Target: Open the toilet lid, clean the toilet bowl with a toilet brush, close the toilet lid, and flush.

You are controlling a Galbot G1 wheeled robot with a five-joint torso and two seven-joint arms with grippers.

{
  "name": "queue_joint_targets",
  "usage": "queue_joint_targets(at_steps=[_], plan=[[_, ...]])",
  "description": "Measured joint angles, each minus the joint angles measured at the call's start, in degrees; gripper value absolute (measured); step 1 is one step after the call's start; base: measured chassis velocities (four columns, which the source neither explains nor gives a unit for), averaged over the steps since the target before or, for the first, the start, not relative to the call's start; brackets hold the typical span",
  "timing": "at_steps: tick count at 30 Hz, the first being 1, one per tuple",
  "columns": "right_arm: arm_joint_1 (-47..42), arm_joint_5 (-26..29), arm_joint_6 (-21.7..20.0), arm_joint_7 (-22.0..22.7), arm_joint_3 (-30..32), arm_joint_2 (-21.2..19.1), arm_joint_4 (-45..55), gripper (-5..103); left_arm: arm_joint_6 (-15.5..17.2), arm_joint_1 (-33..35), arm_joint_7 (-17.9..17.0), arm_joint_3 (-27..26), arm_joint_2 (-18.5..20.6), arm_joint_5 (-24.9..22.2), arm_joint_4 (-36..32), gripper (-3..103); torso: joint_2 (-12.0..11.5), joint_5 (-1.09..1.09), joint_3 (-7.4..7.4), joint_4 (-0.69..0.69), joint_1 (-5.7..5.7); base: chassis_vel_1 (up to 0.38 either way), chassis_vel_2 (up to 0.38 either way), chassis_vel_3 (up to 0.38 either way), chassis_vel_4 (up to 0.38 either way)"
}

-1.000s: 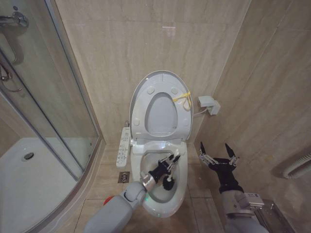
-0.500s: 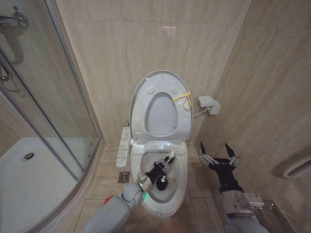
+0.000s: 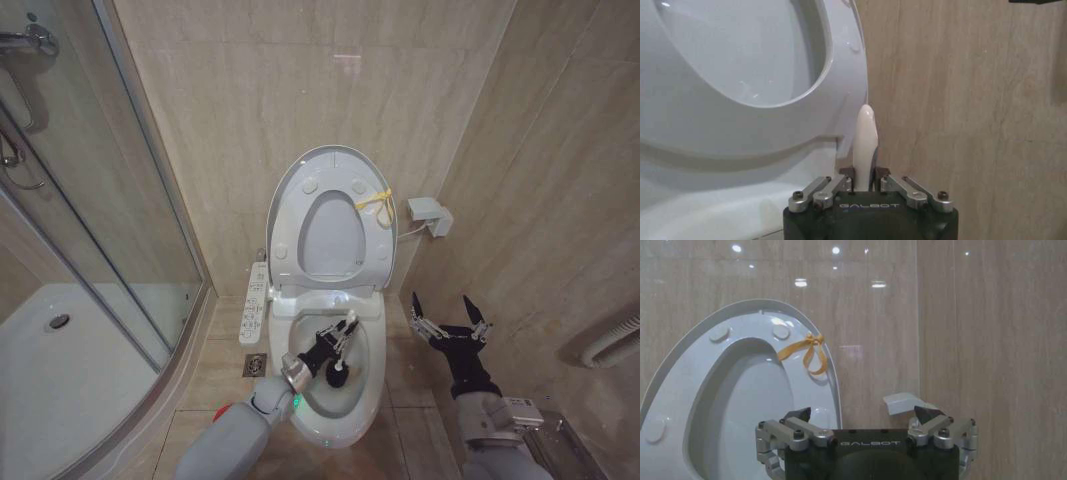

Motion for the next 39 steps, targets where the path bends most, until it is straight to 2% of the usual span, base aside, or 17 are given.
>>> queue_joint_targets(at_steps=[8, 16, 25, 32, 39], plan=[[0.0, 0.0, 0.0, 0.0, 0.0, 0.0, 0.0, 100, 1.36, -0.22, -2.38, 1.46, -0.82, -1.63, -7.33, 19, 0.0, 0.01, 0.0, -0.04, 0.0, 0.0, 0.0, 0.0, 0.0], [0.0, 0.0, 0.0, 0.0, 0.0, 0.0, 0.0, 100, 1.01, 1.12, -1.86, 1.62, -1.04, -0.92, -3.68, 19, 0.0, 0.0, 0.0, -0.01, 0.0, 0.0, 0.0, 0.0, 0.0], [0.0, 0.0, 0.0, 0.0, 0.0, 0.0, 0.0, 100, 1.46, -0.53, -3.2, 1.33, -1.4, -1.85, -6.05, 19, 0.0, 0.01, 0.0, -0.03, 0.0, 0.0, 0.0, 0.0, 0.0], [0.0, 0.0, 0.0, 0.0, 0.0, 0.0, 0.0, 100, -0.8, -0.83, -0.7, 1.62, -2.09, -0.27, 0.47, 19, 0.0, 0.0, 0.0, -0.01, 0.0, 0.0, 0.0, 0.0, 0.0], [0.0, 0.0, 0.0, 0.0, 0.0, 0.0, 0.0, 100, 0.27, -2.31, -1.8, 0.99, -2.09, -1.35, -2.07, 19, 0.0, 0.01, 0.0, -0.03, 0.0, 0.0, 0.0, 0.0, 0.0]])
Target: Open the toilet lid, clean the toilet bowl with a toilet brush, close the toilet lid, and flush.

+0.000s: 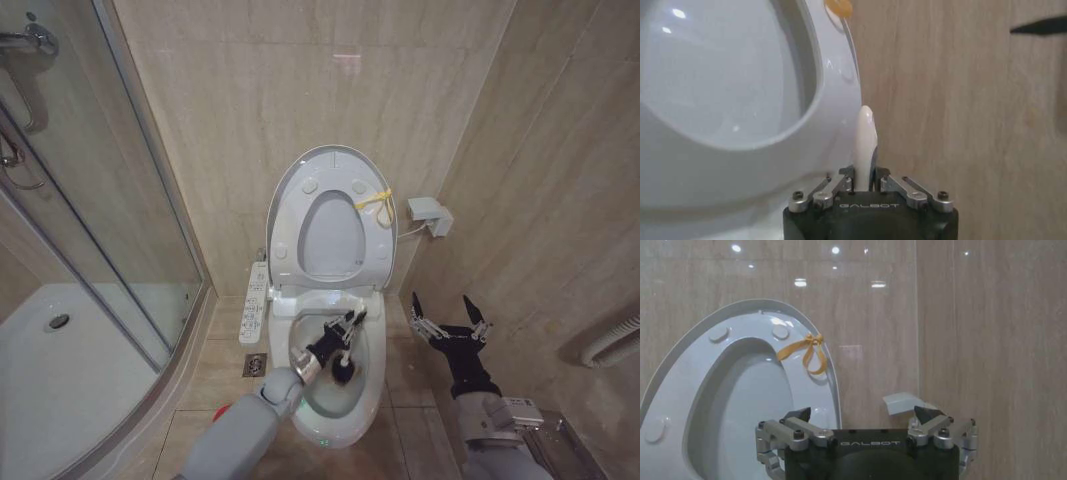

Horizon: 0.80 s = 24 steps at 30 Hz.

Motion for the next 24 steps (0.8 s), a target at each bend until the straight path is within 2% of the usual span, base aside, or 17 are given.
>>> queue_joint_targets(at_steps=[9, 17, 24], plan=[[0.0, 0.0, 0.0, 0.0, 0.0, 0.0, 0.0, 100, -1.08, 2.21, 1.1, -0.23, -0.33, 1.31, 3.83, 19, 0.0, -0.01, 0.0, 0.03, 0.0, 0.0, 0.0, 0.0, 0.0], [0.0, 0.0, 0.0, 0.0, 0.0, 0.0, 0.0, 100, -0.61, 1.3, 0.09, -0.13, -0.35, 1.13, 1.15, 19, 0.0, 0.0, 0.0, -0.01, 0.0, 0.0, 0.0, 0.0, 0.0], [0.0, 0.0, 0.0, 0.0, 0.0, 0.0, 0.0, 100, -1.06, 2.71, 0.19, 0.13, -0.8, 1.65, 1.66, 19, 0.0, 0.0, 0.01, 0.03, 0.0, 0.0, 0.0, 0.0, 0.0]])
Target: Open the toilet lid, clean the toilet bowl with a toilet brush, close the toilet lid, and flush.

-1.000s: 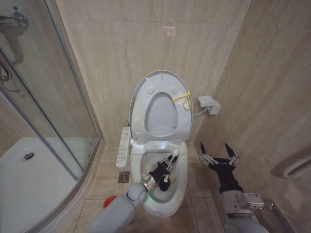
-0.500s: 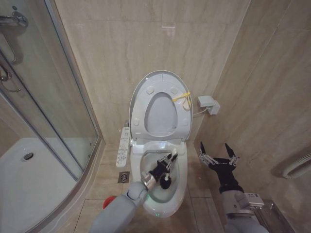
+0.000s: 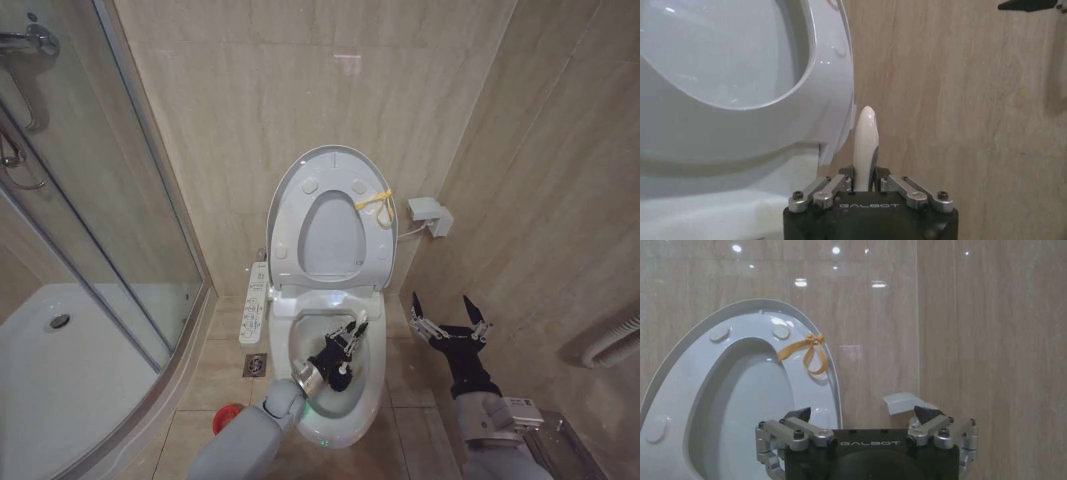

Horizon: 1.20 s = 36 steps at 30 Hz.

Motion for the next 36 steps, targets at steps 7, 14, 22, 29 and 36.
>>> queue_joint_targets(at_steps=[7, 14, 22, 29, 36], plan=[[0.0, 0.0, 0.0, 0.0, 0.0, 0.0, 0.0, 100, 0.92, -1.03, -1.51, -0.22, -0.19, -1.01, -3.24, 19, 0.0, 0.0, 0.0, -0.03, 0.0, 0.0, 0.0, 0.0, 0.0], [0.0, 0.0, 0.0, 0.0, 0.0, 0.0, 0.0, 100, 0.32, 0.13, -0.77, -0.23, -0.33, -0.08, -0.8, 19, 0.0, 0.0, 0.0, -0.01, 0.0, 0.0, 0.0, 0.0, 0.0], [0.0, 0.0, 0.0, 0.0, 0.0, 0.0, 0.0, 100, 1.08, -0.69, -1.65, -0.16, -0.37, -0.77, -3.52, 19, 0.0, 0.0, 0.0, -0.04, 0.0, 0.0, 0.0, 0.0, 0.0], [0.0, 0.0, 0.0, 0.0, 0.0, 0.0, 0.0, 100, -1.19, 0.7, 0.9, -1.15, -0.23, -0.29, 2.61, 19, 0.0, -0.01, -0.01, -0.01, 0.0, 0.0, 0.0, 0.0, 0.0], [0.0, 0.0, 0.0, 0.0, 0.0, 0.0, 0.0, 100, -1.47, -0.4, 1.15, -3.46, 0.68, -0.18, 4.08, 19, 0.0, -0.01, 0.0, -0.02, 0.0, 0.0, 0.0, 0.0, 0.0]])
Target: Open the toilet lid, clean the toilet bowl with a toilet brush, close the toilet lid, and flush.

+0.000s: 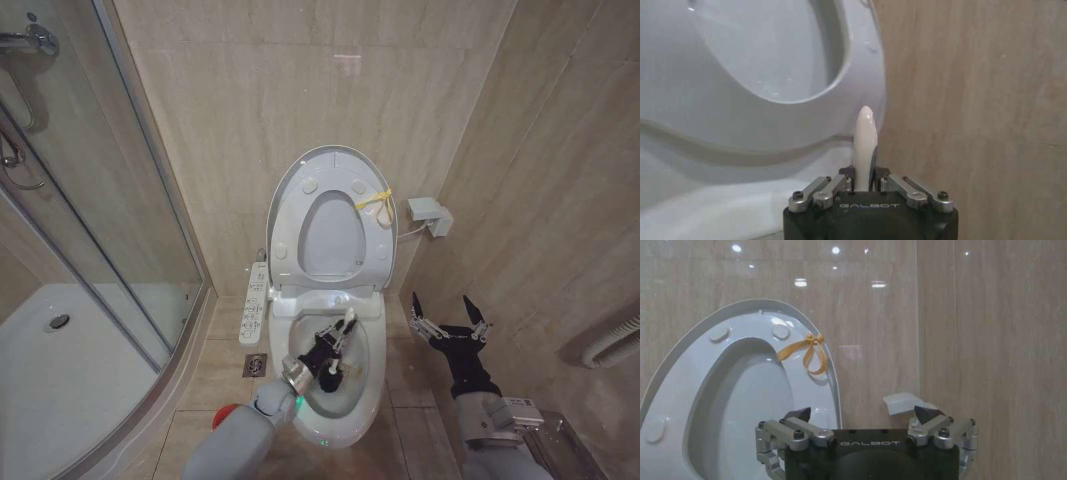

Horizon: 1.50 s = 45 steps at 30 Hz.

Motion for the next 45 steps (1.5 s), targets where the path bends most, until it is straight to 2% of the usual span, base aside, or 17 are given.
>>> queue_joint_targets(at_steps=[7, 14, 22, 28, 39, 45], plan=[[0.0, 0.0, 0.0, 0.0, 0.0, 0.0, 0.0, 100, -0.57, -1.11, -0.83, -1.64, 0.27, -0.46, -1.55, 19, 0.0, 0.01, 0.01, 0.0, 0.0, 0.0, 0.0, 0.0, 0.0], [0.0, 0.0, 0.0, 0.0, 0.0, 0.0, 0.0, 100, -0.34, -0.67, -1.91, 0.5, -0.13, -1.4, -5.76, 19, 0.0, 0.01, 0.0, 0.0, 0.0, 0.0, 0.0, 0.0, 0.0], [0.0, 0.0, 0.0, 0.0, 0.0, 0.0, 0.0, 100, -0.34, 0.61, -1.24, 2.31, -1.23, -2.11, -2.48, 19, 0.0, 0.01, 0.0, 0.0, 0.0, 0.0, 0.0, 0.0, 0.0], [0.0, 0.0, 0.0, 0.0, 0.0, 0.0, 0.0, 100, -0.65, -1.31, 0.26, -0.62, -0.55, -0.94, 2.71, 19, 0.0, 0.0, 0.0, 0.01, 0.0, 0.0, 0.0, 0.0, 0.0], [0.0, 0.0, 0.0, 0.0, 0.0, 0.0, 0.0, 100, -0.55, -1.65, 0.12, 0.09, -0.85, -2.2, 0.3, 19, 0.0, 0.0, 0.0, -0.01, 0.0, 0.0, 0.0, 0.0, 0.0], [0.0, 0.0, 0.0, 0.0, 0.0, 0.0, 0.0, 100, -1.15, -1.04, 0.74, 1.16, -2.24, -2.04, 4.01, 19, 0.0, 0.0, -0.01, 0.01, 0.0, 0.0, 0.0, 0.0, 0.0]])
